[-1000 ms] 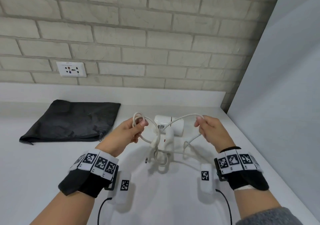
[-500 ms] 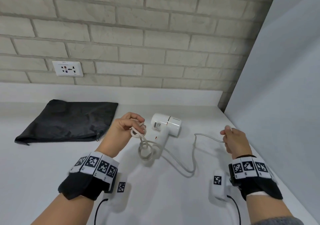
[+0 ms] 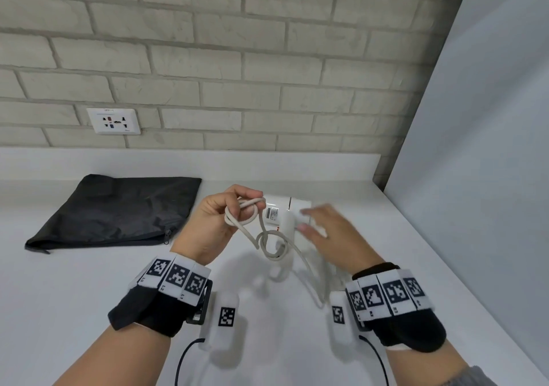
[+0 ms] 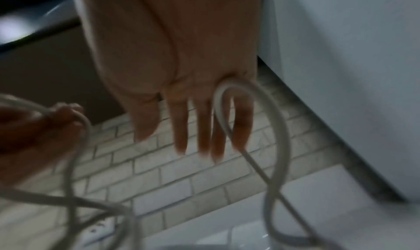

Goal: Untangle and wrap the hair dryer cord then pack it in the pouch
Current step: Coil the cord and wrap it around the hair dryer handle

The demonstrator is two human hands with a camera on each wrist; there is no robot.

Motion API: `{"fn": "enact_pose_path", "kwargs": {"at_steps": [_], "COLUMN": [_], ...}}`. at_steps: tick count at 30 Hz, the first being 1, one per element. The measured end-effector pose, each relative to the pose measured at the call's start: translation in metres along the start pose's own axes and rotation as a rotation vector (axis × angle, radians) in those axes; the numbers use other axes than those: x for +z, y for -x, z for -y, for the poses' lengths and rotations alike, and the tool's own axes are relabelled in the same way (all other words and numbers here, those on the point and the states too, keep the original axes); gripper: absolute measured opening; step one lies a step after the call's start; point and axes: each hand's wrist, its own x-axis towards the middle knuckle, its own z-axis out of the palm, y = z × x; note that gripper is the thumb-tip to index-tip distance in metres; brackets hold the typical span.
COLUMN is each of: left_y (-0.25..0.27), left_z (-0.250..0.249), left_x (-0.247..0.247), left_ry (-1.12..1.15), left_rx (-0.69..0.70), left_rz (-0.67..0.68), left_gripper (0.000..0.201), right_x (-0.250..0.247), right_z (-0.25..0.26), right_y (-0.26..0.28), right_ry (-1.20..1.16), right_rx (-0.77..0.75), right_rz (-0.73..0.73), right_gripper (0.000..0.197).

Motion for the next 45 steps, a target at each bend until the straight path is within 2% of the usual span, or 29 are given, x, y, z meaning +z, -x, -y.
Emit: {"fn": "enact_pose_path", "kwargs": {"at_steps": [1, 2, 4, 5, 7, 9, 10, 11, 13, 15, 17, 19, 23, 25, 29, 32, 35, 37, 39, 42, 44, 45], "left_y": [-0.001, -0.002, -0.002, -0.002, -0.001, -0.001, -0.001, -0.001, -0.002, -0.003, -0.004, -0.003, -0.008, -0.012, -0.017, -0.015, -0.009, -0.004, -0.001, 0.006, 0.008, 0.008], "left_z": [-0.001, -0.003, -0.008, -0.011, -0.016, -0.020, -0.021, -0.022, -0.023, -0.024, -0.028, -0.034, -0.043, -0.046, -0.049, -0.046, -0.038, -0.033, -0.028, -0.020, -0.017, -0.017], "left_x": [0.001, 0.001, 0.002, 0.003, 0.010, 0.020, 0.025, 0.030, 0.037, 0.041, 0.043, 0.044, 0.031, 0.018, -0.013, -0.024, -0.029, -0.036, -0.053, -0.069, -0.068, -0.066], "left_ry": [0.018, 0.038, 0.077, 0.084, 0.085, 0.072, 0.054, 0.040, 0.037, 0.037, 0.019, -0.032, -0.147, -0.251, -0.523, -0.697, -1.143, -1.412, -1.572, -1.635, -1.618, -1.579], "left_rx": [0.002, 0.003, -0.001, -0.013, -0.056, -0.118, -0.149, -0.173, -0.196, -0.203, -0.215, -0.244, -0.292, -0.279, -0.191, -0.137, 0.001, 0.041, 0.007, -0.077, -0.182, -0.282], "left_rz": [-0.009, -0.028, -0.074, -0.096, -0.114, -0.114, -0.108, -0.096, -0.080, -0.075, -0.065, -0.066, -0.200, -0.281, -0.385, -0.403, -0.353, -0.282, -0.261, -0.257, -0.143, -0.048], "left_gripper": [0.031, 0.031, 0.028, 0.024, 0.017, 0.021, 0.025, 0.027, 0.029, 0.029, 0.029, 0.028, 0.043, 0.052, 0.034, 0.024, 0.013, 0.025, 0.031, 0.036, 0.035, 0.029], "right_x": [0.004, 0.007, 0.013, 0.017, 0.026, 0.033, 0.035, 0.038, 0.045, 0.057, 0.066, 0.070, 0.061, 0.047, 0.008, -0.015, -0.028, -0.033, -0.037, -0.043, -0.045, -0.044], "right_z": [0.003, 0.004, 0.004, 0.003, 0.005, 0.013, 0.018, 0.026, 0.039, 0.045, 0.043, 0.040, 0.030, 0.022, -0.002, -0.014, -0.018, -0.022, -0.028, -0.032, -0.031, -0.029], "right_y": [0.000, 0.001, 0.002, 0.003, 0.002, 0.002, 0.001, 0.001, 0.004, 0.006, 0.007, 0.007, 0.007, 0.005, -0.006, -0.012, -0.018, -0.022, -0.024, -0.023, -0.024, -0.025], "right_ry": [-0.038, -0.033, 0.082, 0.159, 0.225, 0.128, 0.041, -0.046, -0.102, 0.044, 0.216, 0.261, 0.084, -0.016, -0.181, -0.314, -0.419, -0.438, -0.421, -0.416, -0.416, -0.427], "right_rx": [0.022, 0.046, 0.070, 0.064, 0.011, -0.106, -0.180, -0.225, -0.233, -0.189, -0.115, -0.071, -0.110, -0.107, -0.020, 0.093, 0.180, 0.207, 0.210, 0.216, 0.201, 0.195], "right_rz": [0.181, 0.300, 0.372, 0.348, 0.189, -0.045, -0.107, -0.107, 0.003, 0.071, 0.072, 0.054, -0.002, -0.069, -0.260, -0.279, -0.301, -0.347, -0.418, -0.466, -0.453, -0.442], "right_gripper": [0.050, 0.050, 0.045, 0.041, 0.039, 0.039, 0.039, 0.038, 0.035, 0.037, 0.040, 0.034, 0.020, 0.020, 0.013, 0.021, 0.025, 0.027, 0.026, 0.025, 0.025, 0.026]}}
